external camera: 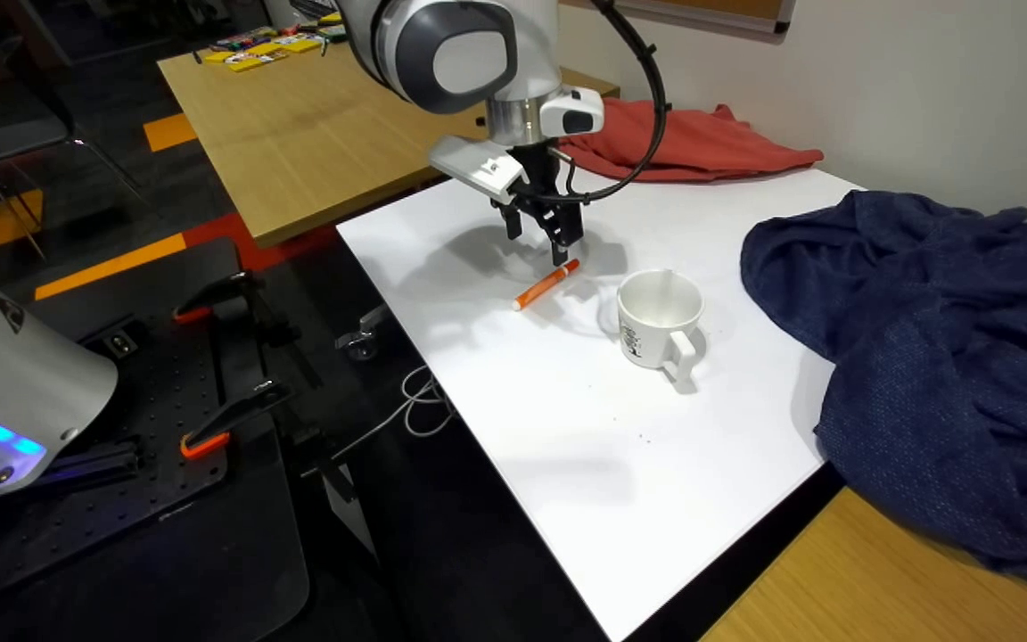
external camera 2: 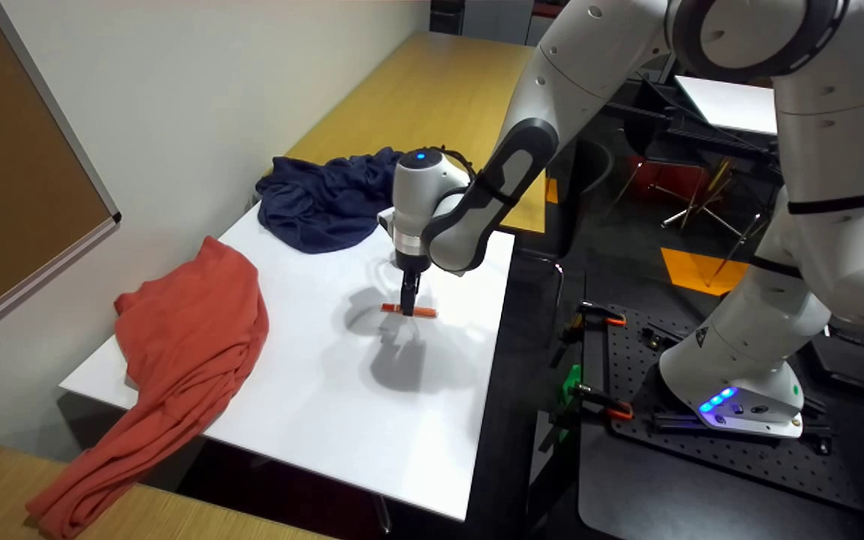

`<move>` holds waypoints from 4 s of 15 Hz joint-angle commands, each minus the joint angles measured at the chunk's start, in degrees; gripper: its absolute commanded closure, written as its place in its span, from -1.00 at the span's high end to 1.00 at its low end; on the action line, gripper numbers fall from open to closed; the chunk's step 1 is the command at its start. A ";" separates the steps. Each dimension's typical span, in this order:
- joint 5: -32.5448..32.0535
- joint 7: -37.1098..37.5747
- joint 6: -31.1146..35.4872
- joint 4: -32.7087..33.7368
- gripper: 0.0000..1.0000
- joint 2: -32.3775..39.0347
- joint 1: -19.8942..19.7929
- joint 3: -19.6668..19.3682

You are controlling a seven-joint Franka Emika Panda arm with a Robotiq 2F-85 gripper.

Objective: Put the marker in the mug

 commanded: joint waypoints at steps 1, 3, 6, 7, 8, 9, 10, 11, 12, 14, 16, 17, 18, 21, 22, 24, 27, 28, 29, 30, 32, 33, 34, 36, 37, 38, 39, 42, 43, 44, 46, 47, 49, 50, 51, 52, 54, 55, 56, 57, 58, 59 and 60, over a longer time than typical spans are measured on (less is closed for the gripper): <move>-0.02 -0.42 -2.35 3.34 1.00 2.73 -0.59 0.51; -0.05 -0.32 -2.58 4.11 1.00 3.77 -0.59 0.43; 0.15 -0.26 -2.96 5.29 1.00 5.12 -0.80 0.52; 0.19 -0.24 -3.19 5.74 1.00 5.51 -0.85 0.53; 0.23 -0.19 -3.41 6.13 1.00 5.87 -0.90 0.53; 0.26 -0.13 -3.77 6.57 1.00 6.23 -0.95 0.48; 0.28 -0.07 -4.12 6.97 1.00 6.53 -0.98 0.45; 0.31 -0.05 -4.65 7.43 1.00 6.86 -1.05 0.45; 0.33 0.02 -4.90 7.74 0.84 7.12 -1.08 0.42; 0.38 0.01 -5.27 8.27 0.36 7.52 -1.24 0.45; 0.42 0.04 -5.49 8.62 0.03 7.77 -1.34 0.47; 0.44 0.04 -5.53 8.64 -0.14 7.78 -1.41 0.45; 0.46 0.03 -5.56 8.70 -0.28 7.82 -1.47 0.46; 0.52 0.01 -5.50 8.73 -0.72 7.89 -1.68 0.46; 0.53 0.01 -5.50 8.74 -0.88 7.92 -1.75 0.47; 0.50 0.07 -5.49 8.67 -0.98 7.94 -1.80 0.41; 0.53 1.54 -6.33 7.63 -0.91 6.08 -1.08 -0.29; 0.98 1.36 -6.33 6.99 -0.91 5.01 -1.61 0.20; 1.32 1.35 -6.52 6.19 -0.91 3.43 -1.87 0.36; 1.55 2.03 -7.08 5.87 -0.91 2.24 -1.58 -0.05; 2.32 2.57 -7.76 4.93 -0.91 -1.02 -1.68 -0.27; 2.60 3.73 -8.40 4.56 -0.91 -2.90 -1.44 -0.84; 2.71 4.94 -9.27 4.50 -0.91 -4.45 -1.22 -1.41; 2.94 7.79 -10.48 4.39 -0.91 -7.64 -1.01 -2.68; 3.03 9.21 -10.91 4.43 -0.91 -9.05 -0.98 -3.30; 2.97 11.18 -10.90 4.45 -0.91 -10.37 -0.78 -4.13; 2.38 13.78 -10.31 4.43 -0.91 -11.39 -0.12 -5.40; -0.85 24.22 -8.12 4.15 -0.91 -13.65 2.81 -10.11; -3.90 28.76 -7.94 4.02 -0.91 -14.20 4.71 -12.62; -0.70 21.71 -9.31 6.66 -0.65 -11.57 1.37 -9.07; -2.70 26.01 -9.20 6.35 -0.65 -12.44 2.97 -11.15; -2.86 26.53 -9.18 6.23 -0.65 -12.55 3.26 -11.36; -2.88 27.06 -9.13 6.07 -0.65 -12.55 3.51 -11.42; -5.58 31.14 -8.08 6.29 -0.91 -11.92 5.43 -13.46; -9.93 37.85 -5.29 6.18 -0.91 -11.22 8.26 -16.72; -12.46 41.96 -3.61 6.29 -0.91 -10.69 9.67 -18.42; -17.45 51.11 -1.39 6.92 -0.91 -9.10 15.00 -24.63; -19.36 55.74 -0.77 7.34 -0.91 -8.11 17.91 -27.84; -20.90 60.18 -0.65 7.87 -0.91 -6.92 20.90 -31.07; -22.37 64.61 -0.57 8.27 -0.91 -5.71 23.87 -34.28; -23.72 69.19 -0.87 8.59 -0.91 -4.48 26.80 -37.31; -24.89 73.69 -1.36 8.81 -0.91 -3.19 29.57 -40.09; -25.90 78.06 -2.15 9.01 -0.91 -1.98 31.94 -42.37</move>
